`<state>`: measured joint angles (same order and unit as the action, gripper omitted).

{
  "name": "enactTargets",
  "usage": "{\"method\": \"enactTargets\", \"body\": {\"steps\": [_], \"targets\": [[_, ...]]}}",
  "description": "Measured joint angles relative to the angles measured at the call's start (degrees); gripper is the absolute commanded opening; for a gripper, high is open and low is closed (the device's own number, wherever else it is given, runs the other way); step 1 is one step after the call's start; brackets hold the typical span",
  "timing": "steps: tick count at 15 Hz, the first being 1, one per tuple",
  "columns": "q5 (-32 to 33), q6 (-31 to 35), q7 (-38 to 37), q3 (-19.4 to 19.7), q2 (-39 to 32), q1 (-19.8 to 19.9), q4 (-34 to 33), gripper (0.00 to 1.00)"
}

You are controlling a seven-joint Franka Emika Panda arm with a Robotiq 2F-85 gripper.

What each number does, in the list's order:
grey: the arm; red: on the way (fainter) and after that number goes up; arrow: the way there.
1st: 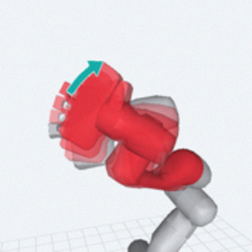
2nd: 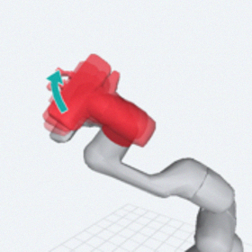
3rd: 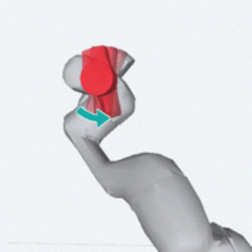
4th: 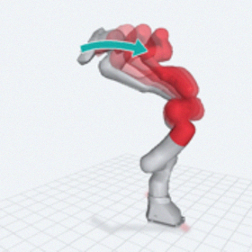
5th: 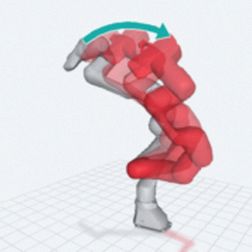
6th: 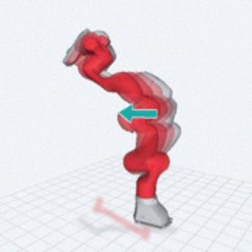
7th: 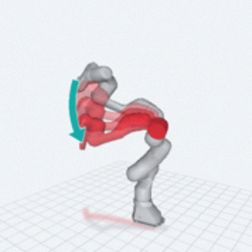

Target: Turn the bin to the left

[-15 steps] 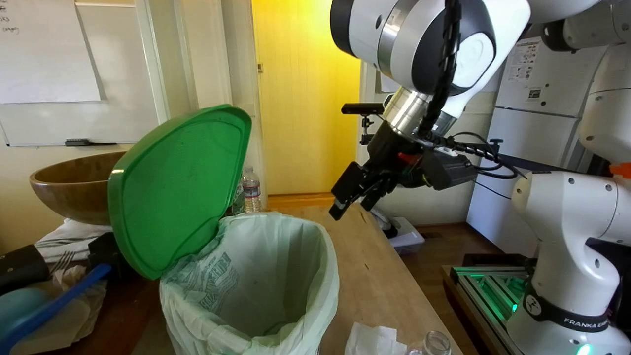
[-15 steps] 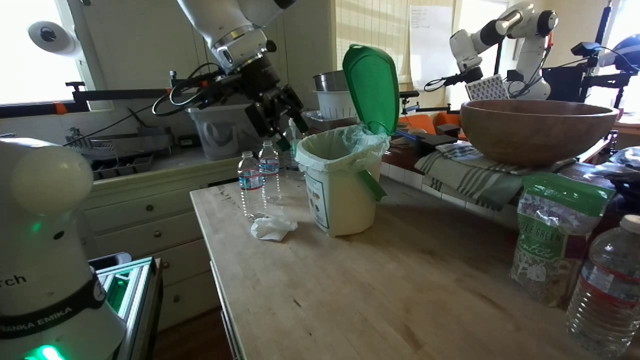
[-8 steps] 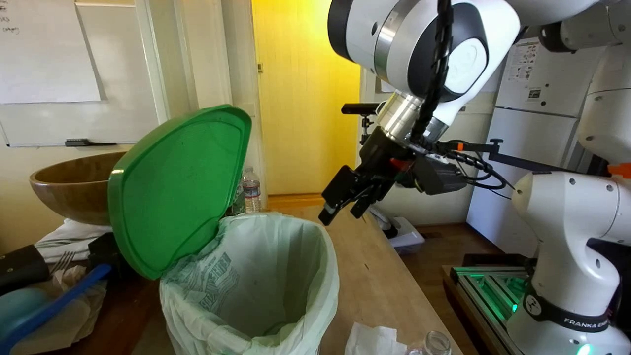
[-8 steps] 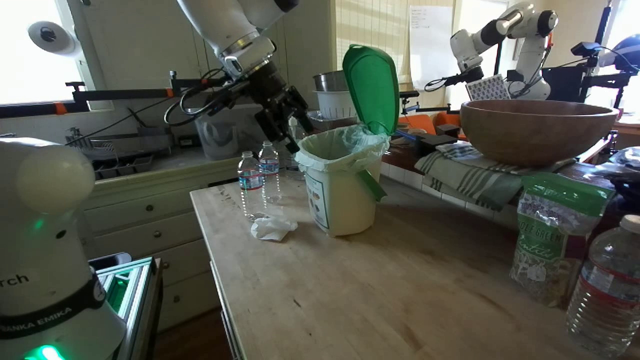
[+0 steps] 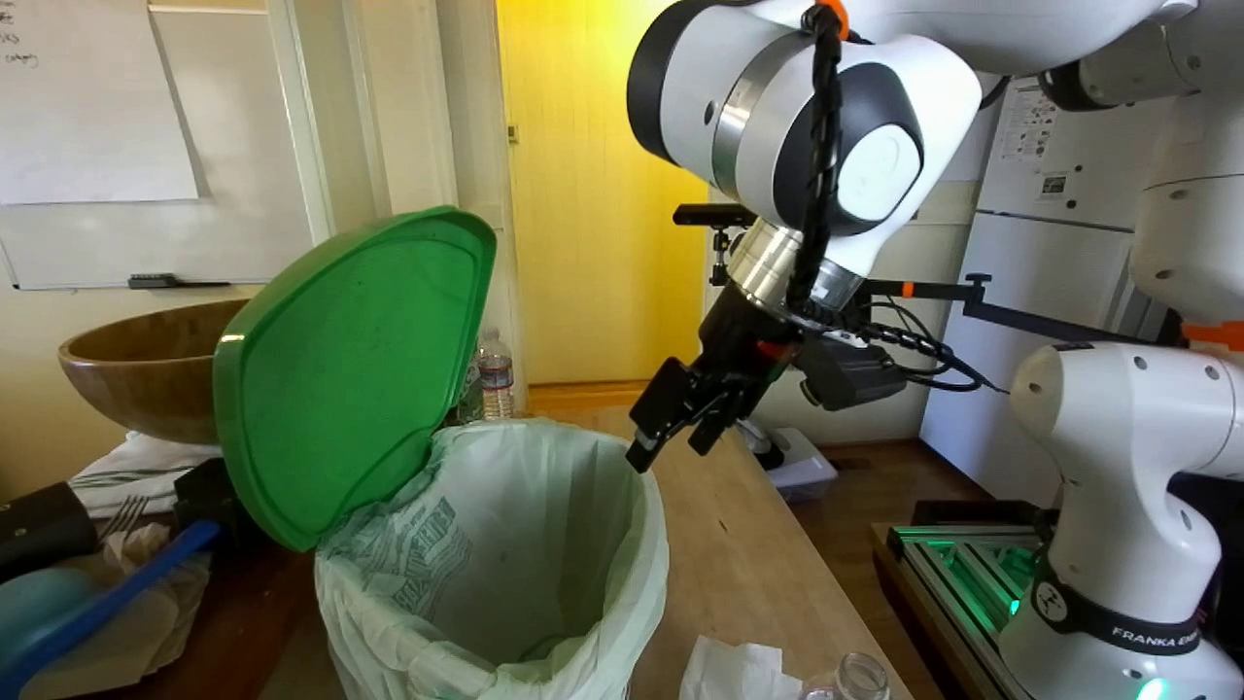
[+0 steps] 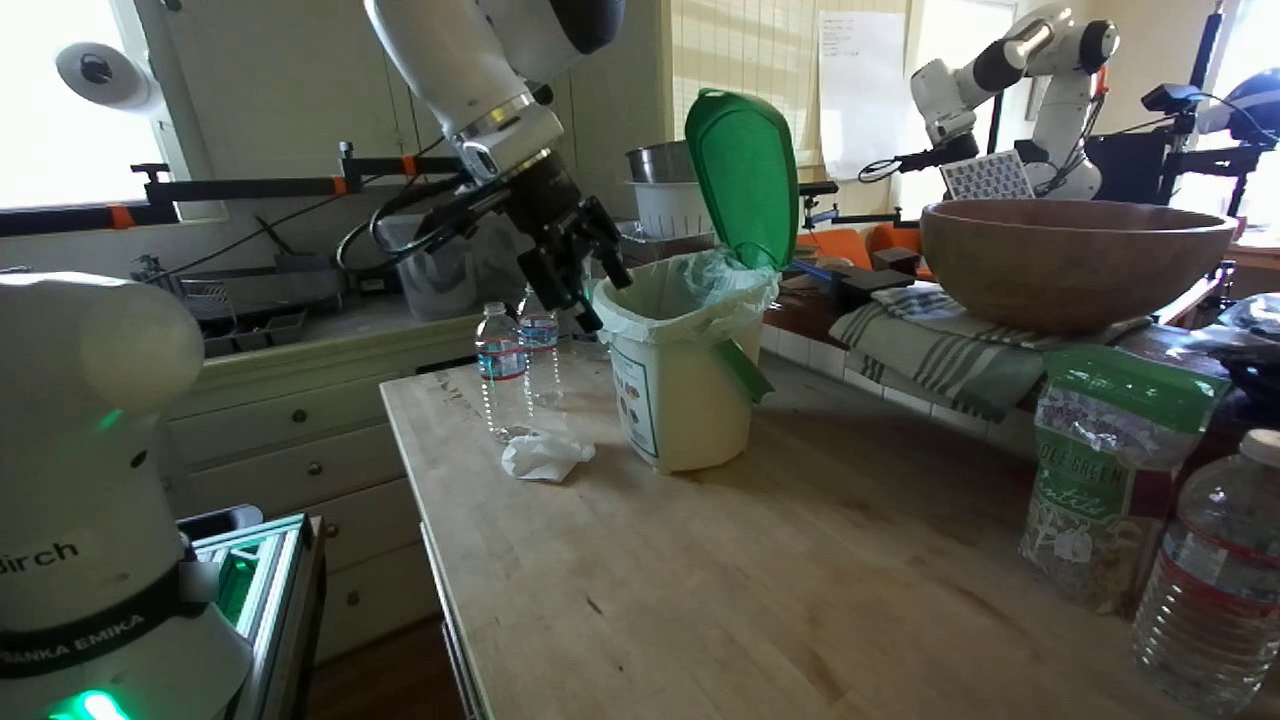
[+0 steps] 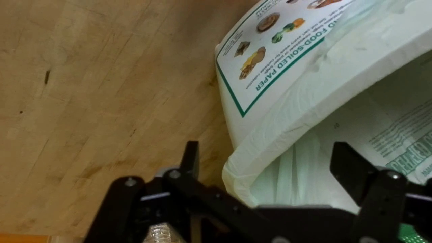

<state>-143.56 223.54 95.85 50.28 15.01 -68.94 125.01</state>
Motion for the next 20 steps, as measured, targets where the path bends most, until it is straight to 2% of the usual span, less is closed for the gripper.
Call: {"method": "enactTargets", "body": {"steps": [4,11,12,18,20], "targets": [[0.0,-0.36,0.85,4.61,0.0,-4.56,-0.04,1.0],[0.0,-4.19,3.28,10.93,0.0,-9.44,-0.53,1.0],[0.0,-4.78,3.44,11.78,0.0,-10.12,-0.63,0.8],[0.0,-5.49,4.07,17.56,-0.01,-15.58,-0.93,0.33],[0.0,-5.48,4.43,19.37,-0.02,-17.19,-1.26,0.21]]}}
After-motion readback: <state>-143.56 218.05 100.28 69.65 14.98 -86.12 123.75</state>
